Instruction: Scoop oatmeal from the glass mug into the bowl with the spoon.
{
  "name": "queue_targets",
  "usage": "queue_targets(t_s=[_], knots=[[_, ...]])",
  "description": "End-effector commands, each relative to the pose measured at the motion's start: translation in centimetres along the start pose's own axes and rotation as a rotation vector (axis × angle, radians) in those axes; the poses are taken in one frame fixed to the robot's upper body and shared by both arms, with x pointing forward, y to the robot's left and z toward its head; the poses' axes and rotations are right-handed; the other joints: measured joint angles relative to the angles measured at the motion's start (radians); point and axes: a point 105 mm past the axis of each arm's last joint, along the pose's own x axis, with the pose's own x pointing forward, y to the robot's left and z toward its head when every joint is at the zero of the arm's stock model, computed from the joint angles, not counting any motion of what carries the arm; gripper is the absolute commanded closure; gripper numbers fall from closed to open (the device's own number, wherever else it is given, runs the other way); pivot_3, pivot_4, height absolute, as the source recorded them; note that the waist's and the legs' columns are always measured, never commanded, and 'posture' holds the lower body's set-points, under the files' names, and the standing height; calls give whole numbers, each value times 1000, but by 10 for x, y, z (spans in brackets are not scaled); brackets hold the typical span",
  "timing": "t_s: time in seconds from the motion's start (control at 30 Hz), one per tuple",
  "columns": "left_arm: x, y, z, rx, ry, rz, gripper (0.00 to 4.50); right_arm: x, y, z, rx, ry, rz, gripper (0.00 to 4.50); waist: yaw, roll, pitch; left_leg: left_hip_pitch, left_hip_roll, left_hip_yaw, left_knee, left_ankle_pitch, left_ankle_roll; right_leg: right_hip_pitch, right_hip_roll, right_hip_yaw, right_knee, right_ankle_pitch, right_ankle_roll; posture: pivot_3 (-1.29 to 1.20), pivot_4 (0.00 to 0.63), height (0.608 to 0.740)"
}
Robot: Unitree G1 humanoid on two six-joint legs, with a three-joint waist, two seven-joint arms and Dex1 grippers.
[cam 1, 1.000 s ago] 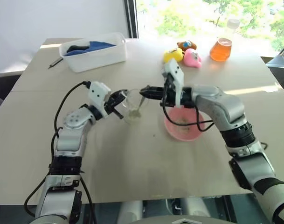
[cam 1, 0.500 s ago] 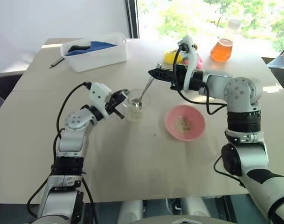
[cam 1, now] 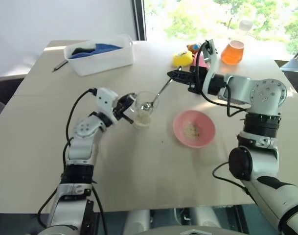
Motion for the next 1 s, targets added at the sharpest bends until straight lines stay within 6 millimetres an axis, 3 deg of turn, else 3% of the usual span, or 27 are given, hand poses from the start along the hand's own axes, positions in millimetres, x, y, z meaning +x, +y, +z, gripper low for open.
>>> queue_targets(t_s=[0.03,0.53,1.0], knots=[[0,-9,6,19,-48,-3,4451,-8,1,13,34,-43,-20,4500,1,0,0,0,0,0,0,0,0,0,0,0,0,0,0,0,150,740],[-3,-17,-7,-9,-71,48,4451,-25,-10,25,208,-107,-51,4500,-1,1,-1,0,-3,-1,0,1,1,0,-2,0,1,0,0,0,150,740],[1,-23,-14,-70,-82,51,4451,-34,-13,26,268,-159,-59,4500,-2,2,-1,0,-4,-1,0,1,2,0,-2,0,1,0,0,0,150,740]])
